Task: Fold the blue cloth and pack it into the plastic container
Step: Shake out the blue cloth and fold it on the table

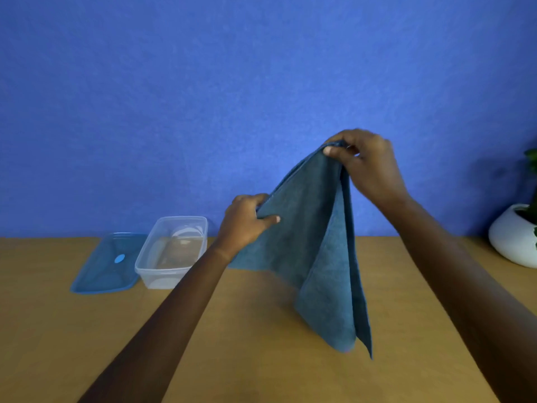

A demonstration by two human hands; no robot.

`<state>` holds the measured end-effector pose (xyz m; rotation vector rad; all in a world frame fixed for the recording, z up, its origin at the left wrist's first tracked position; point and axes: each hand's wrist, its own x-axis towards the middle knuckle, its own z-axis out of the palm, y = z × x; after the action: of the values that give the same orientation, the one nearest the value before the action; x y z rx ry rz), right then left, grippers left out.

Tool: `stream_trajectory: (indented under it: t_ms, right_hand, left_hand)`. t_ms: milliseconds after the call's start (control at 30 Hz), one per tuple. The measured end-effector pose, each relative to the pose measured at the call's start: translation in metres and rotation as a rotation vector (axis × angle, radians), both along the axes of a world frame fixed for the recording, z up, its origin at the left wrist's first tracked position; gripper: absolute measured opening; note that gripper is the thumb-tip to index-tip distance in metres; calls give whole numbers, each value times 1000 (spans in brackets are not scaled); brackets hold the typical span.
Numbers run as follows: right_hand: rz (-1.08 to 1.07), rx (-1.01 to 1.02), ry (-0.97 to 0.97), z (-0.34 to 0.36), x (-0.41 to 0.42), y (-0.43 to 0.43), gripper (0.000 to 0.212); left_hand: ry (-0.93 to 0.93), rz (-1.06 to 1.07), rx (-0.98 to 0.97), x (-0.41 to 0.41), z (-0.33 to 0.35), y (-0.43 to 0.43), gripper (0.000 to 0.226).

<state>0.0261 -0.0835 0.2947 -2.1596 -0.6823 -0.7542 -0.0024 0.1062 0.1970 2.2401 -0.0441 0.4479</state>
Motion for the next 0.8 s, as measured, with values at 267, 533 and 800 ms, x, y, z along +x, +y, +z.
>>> stream_trajectory:
  t_ms: [267, 533, 800]
  right_hand:
    - [-138, 127, -22, 20, 16, -35, 16]
    - [-221, 170, 67, 4, 36, -65, 18]
    - [-197, 168, 116, -12, 42, -71, 19]
  left_hand:
    - [1, 186, 73, -2, 1, 31, 20]
    - [-170, 241, -81, 5, 24, 68, 36]
    - [-371, 206, -343, 2, 46, 72, 11]
